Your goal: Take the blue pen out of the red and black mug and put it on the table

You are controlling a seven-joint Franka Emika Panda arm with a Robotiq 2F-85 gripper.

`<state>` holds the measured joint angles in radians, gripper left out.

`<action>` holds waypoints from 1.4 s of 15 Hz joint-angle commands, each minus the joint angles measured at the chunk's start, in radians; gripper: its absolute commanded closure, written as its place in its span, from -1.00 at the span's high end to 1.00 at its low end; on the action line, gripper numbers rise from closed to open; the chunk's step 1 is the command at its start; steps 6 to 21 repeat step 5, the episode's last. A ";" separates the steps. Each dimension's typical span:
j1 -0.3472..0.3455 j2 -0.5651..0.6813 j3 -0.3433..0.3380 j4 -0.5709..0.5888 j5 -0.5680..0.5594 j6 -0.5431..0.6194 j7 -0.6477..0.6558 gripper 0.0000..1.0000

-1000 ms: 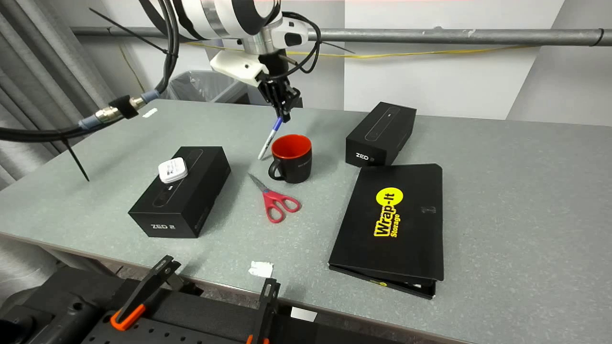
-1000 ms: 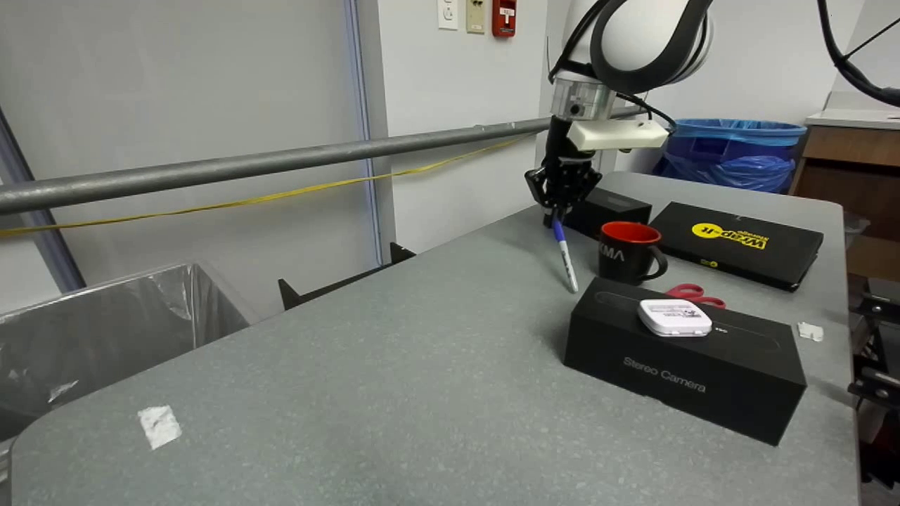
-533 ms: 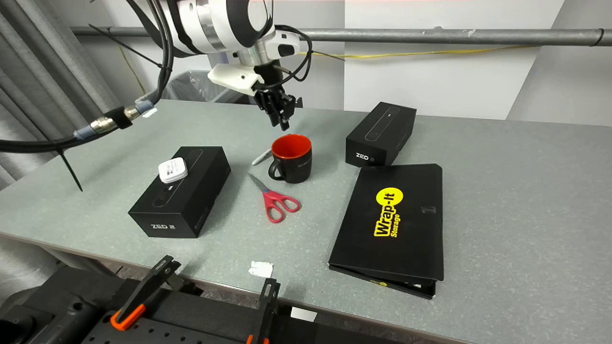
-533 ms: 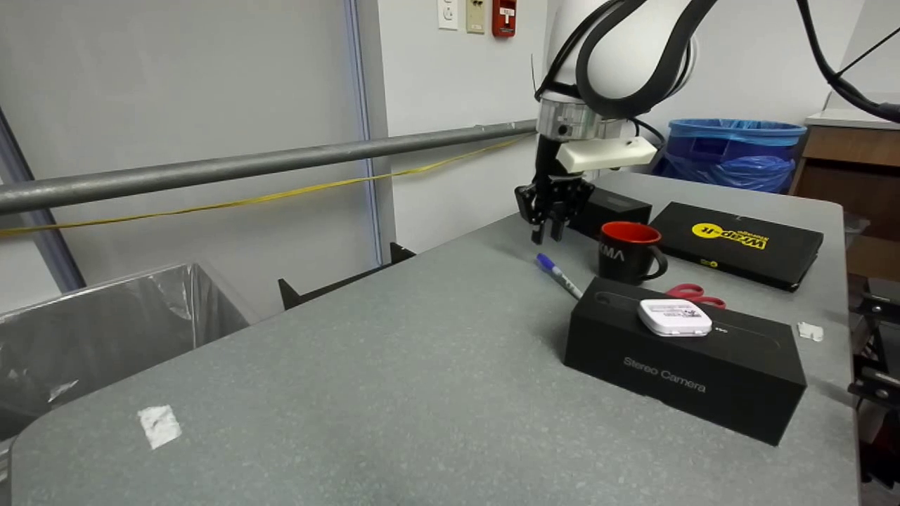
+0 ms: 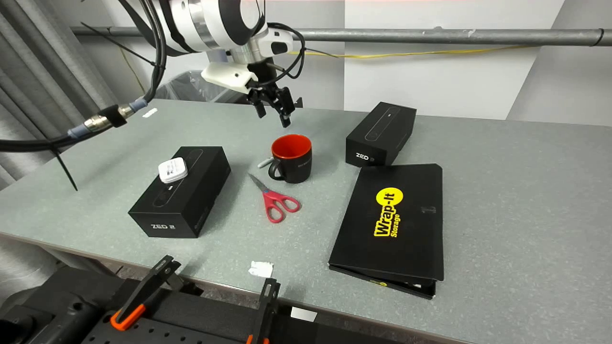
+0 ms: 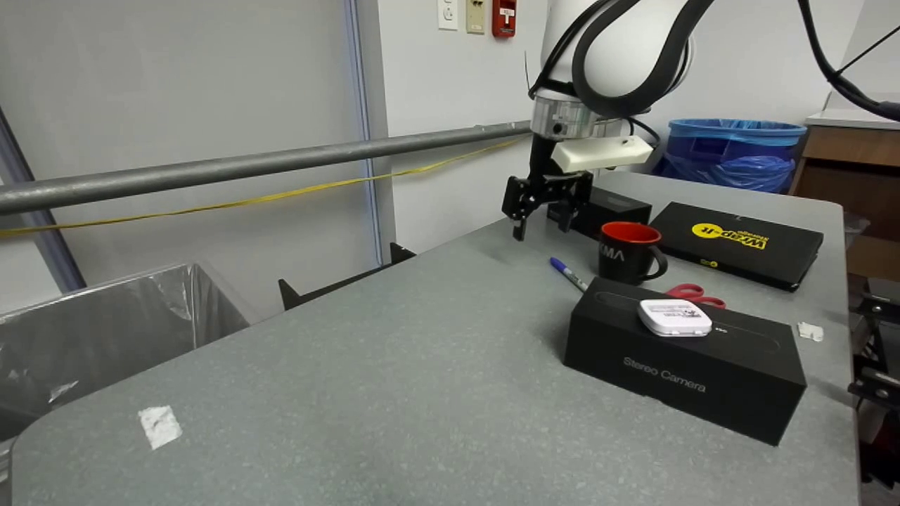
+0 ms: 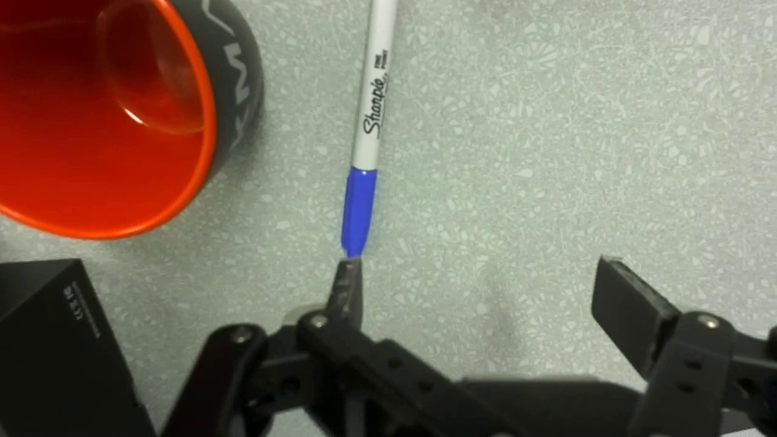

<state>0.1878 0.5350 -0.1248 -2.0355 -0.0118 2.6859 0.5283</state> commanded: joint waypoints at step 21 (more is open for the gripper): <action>0.003 -0.003 -0.002 0.006 0.006 -0.017 -0.005 1.00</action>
